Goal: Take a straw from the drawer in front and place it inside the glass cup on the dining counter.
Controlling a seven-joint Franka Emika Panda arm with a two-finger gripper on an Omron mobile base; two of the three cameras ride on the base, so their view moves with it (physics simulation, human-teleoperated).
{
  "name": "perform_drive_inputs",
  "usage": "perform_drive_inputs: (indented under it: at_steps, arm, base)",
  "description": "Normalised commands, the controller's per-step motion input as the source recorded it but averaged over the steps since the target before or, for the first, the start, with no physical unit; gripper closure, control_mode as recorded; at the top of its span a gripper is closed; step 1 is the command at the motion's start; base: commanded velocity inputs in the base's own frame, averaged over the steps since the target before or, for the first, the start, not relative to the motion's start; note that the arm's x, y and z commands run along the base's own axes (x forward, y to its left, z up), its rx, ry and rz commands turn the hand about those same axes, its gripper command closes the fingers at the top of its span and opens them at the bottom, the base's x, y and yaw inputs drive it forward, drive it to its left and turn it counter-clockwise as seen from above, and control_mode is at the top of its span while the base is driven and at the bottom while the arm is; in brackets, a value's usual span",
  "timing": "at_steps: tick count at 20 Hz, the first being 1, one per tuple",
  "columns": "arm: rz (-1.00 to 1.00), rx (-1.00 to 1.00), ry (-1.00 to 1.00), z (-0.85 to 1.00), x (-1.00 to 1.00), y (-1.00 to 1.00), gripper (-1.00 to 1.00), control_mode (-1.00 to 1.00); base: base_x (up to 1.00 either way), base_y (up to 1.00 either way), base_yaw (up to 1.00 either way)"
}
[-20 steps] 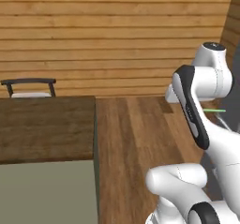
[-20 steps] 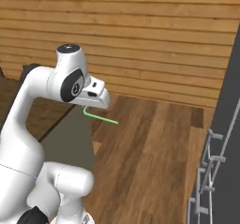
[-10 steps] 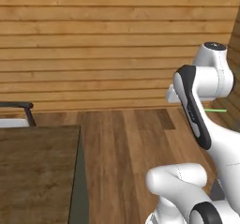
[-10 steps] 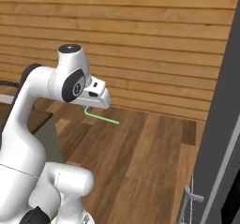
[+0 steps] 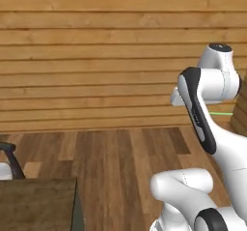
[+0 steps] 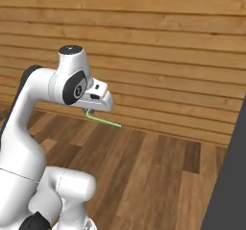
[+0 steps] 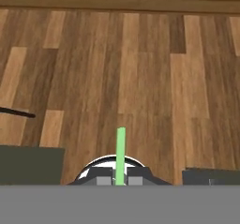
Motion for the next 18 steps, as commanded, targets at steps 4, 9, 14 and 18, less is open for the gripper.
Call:
perform_drive_inputs:
  at_steps: [4, 9, 14, 18]
  arm:
    - [0.00, 0.00, 0.00, 0.00, 0.00, 0.00, 1.00, 1.00]
    - [0.00, 0.00, 0.00, 0.00, 0.00, 0.00, 1.00, 1.00]
    - [0.00, 0.00, 0.00, 0.00, 0.00, 0.00, 1.00, 1.00]
    - [0.00, 0.00, 0.00, 0.00, 0.00, 0.00, 1.00, 1.00]
  base:
    - [1.00, 0.00, 0.02]
    - [1.00, 0.00, 0.19]
    - [1.00, 0.00, 0.34]
    - [1.00, 0.00, 0.54]
